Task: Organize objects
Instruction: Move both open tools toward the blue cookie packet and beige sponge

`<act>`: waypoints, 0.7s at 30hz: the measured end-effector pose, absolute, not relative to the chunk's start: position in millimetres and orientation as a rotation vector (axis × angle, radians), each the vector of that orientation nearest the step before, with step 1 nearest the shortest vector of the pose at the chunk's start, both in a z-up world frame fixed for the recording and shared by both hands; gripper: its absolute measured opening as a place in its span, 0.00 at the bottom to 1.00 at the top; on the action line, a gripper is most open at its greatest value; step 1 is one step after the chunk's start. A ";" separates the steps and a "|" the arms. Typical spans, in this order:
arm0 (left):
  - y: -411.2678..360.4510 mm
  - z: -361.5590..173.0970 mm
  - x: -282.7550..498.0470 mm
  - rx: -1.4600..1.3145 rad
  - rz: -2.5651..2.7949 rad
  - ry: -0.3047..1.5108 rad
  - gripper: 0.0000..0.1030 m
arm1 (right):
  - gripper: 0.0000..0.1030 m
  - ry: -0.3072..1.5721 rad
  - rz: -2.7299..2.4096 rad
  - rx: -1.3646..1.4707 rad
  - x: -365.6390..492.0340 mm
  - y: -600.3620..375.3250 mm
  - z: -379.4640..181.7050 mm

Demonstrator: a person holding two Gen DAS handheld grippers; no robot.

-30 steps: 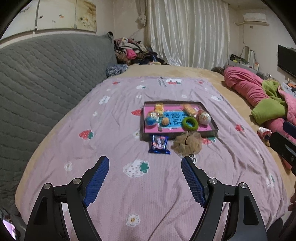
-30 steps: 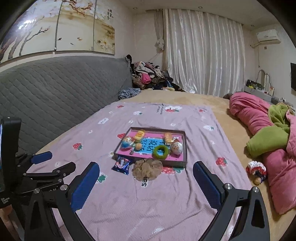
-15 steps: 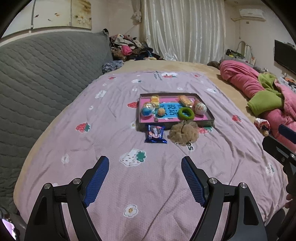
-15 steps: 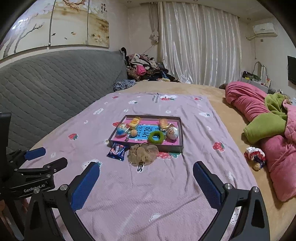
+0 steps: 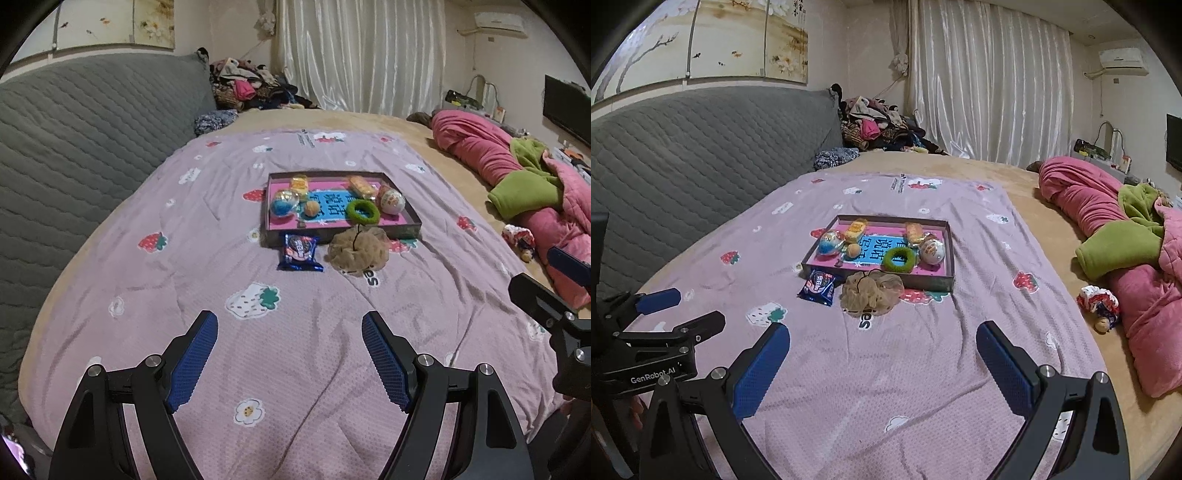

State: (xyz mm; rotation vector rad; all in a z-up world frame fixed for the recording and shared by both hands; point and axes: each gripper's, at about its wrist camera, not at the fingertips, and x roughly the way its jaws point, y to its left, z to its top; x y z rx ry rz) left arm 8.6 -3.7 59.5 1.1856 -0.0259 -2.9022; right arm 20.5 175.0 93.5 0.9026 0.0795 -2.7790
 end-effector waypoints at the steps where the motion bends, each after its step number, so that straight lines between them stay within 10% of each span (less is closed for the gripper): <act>1: -3.7 57.0 7.8 1.192 -2.899 -0.029 0.79 | 0.99 0.073 -2.772 0.909 19.1 174.5 90.6; 21: -9.5 -1.7 -36.7 1.332 -2.839 0.012 0.79 | 0.99 0.054 -2.749 1.029 -23.2 170.9 43.4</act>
